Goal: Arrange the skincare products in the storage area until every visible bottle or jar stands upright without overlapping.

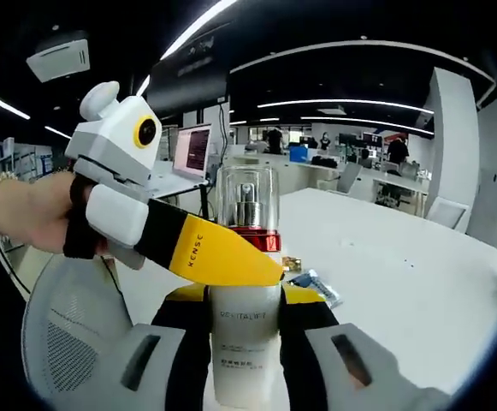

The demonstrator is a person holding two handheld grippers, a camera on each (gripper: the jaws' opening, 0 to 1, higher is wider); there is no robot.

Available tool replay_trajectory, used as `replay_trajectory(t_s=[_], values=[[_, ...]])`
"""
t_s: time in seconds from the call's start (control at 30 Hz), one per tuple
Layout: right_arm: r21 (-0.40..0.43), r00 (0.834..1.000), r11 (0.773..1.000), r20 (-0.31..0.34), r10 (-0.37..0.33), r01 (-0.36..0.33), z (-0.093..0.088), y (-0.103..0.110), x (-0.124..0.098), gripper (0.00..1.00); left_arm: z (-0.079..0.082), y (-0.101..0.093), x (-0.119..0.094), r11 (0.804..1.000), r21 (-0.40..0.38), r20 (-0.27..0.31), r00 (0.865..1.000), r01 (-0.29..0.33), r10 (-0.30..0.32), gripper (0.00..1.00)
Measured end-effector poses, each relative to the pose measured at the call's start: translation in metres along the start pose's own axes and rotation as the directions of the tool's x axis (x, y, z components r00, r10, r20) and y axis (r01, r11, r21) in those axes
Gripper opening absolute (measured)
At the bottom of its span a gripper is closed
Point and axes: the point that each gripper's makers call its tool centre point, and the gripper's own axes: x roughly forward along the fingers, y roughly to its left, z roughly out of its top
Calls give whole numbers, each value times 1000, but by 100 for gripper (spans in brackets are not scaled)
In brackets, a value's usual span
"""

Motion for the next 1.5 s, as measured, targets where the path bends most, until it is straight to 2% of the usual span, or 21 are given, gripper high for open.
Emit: replay_trajectory(t_s=[0.03, 0.1, 0.17, 0.27, 0.3, 0.37, 0.47, 0.5, 0.53, 0.57, 0.6, 0.63, 0.67, 0.73, 0.83, 0.87, 1.0, 1.1, 1.27, 1.37, 1.5], values=[[-6, 999, 999, 31, 35, -35, 4, 3, -2, 31, 0, 1, 0, 1000, -2, -1, 1000, 5, -5, 22], [20, 995, 996, 57, 84, -86, 7, 5, -7, 31, 2, -5, 0, 998, 7, -18, 998, 61, -61, 22], [-10, 986, 989, 66, 150, -150, 8, 7, -10, 33, 5, -9, -1, 993, 47, -39, 993, 111, -109, 22], [-4, 955, 958, 83, 285, -286, 9, 11, -15, 34, 7, -15, -3, 977, 117, -84, 982, 179, -170, 22], [11, 940, 942, 79, 332, -334, 8, 10, -17, 34, 7, -18, -4, 970, 139, -100, 977, 201, -188, 22], [13, 921, 923, 73, 384, -385, 9, 9, -20, 34, 8, -24, -5, 957, 171, -116, 969, 236, -218, 22], [14, 883, 884, 59, 466, -468, 13, 15, -26, 34, 8, -41, -5, 919, 237, -152, 946, 316, -286, 22], [3, 872, 873, 48, 487, -487, 14, 18, -28, 34, 8, -44, -5, 911, 251, -160, 942, 326, -293, 22], [-4, 864, 865, 40, 501, -502, 14, 19, -29, 34, 7, -50, -5, 889, 289, -187, 932, 355, -311, 22], [-6, 850, 851, 30, 525, -525, 14, 22, -32, 34, 6, -51, -5, 883, 298, -194, 928, 363, -317, 22], [-5, 842, 843, 27, 538, -538, 14, 22, -33, 33, 5, -60, -4, 862, 326, -209, 919, 388, -335, 22], [-10, 830, 830, 22, 557, -557, 14, 25, -35, 33, 4, -64, -3, 852, 337, -218, 913, 402, -345, 22], [-12, 827, 828, 21, 561, -561, 14, 26, -35, 32, 3, -67, -3, 844, 346, -225, 909, 410, -349, 22], [-26, 830, 830, 17, 557, -557, 13, 27, -36, 32, 1, -70, -1, 819, 387, -245, 903, 425, -353, 22], [-100, 868, 867, 40, 495, -489, 11, 21, -32, 32, -2, -68, 5, 789, 440, -266, 901, 429, -341, 22], [-95, 878, 876, 39, 477, -472, 7, 20, -32, 32, -4, -67, 8, 780, 452, -278, 899, 432, -337, 22], [-126, 906, 901, 38, 422, -414, -3, 13, -29, 31, -13, -66, 15, 753, 475, -317, 887, 455, -337, 22], [-154, 922, 911, 7, 387, -381, -15, 5, -27, 31, -22, -62, 22, 732, 496, -344, 880, 467, -329, 22], [-167, 935, 921, -26, 354, -353, -32, -4, -23, 32, -35, -41, 37, 732, 480, -380, 866, 484, -323, 22], [-171, 940, 924, -48, 338, -342, -43, -10, -20, 32, -42, -35, 44, 728, 476, -403, 858, 494, -319, 22], [-160, 946, 932, -73, 317, -325, -56, -16, -15, 32, -51, -33, 51, 734, 457, -422, 849, 502, -317, 22]])
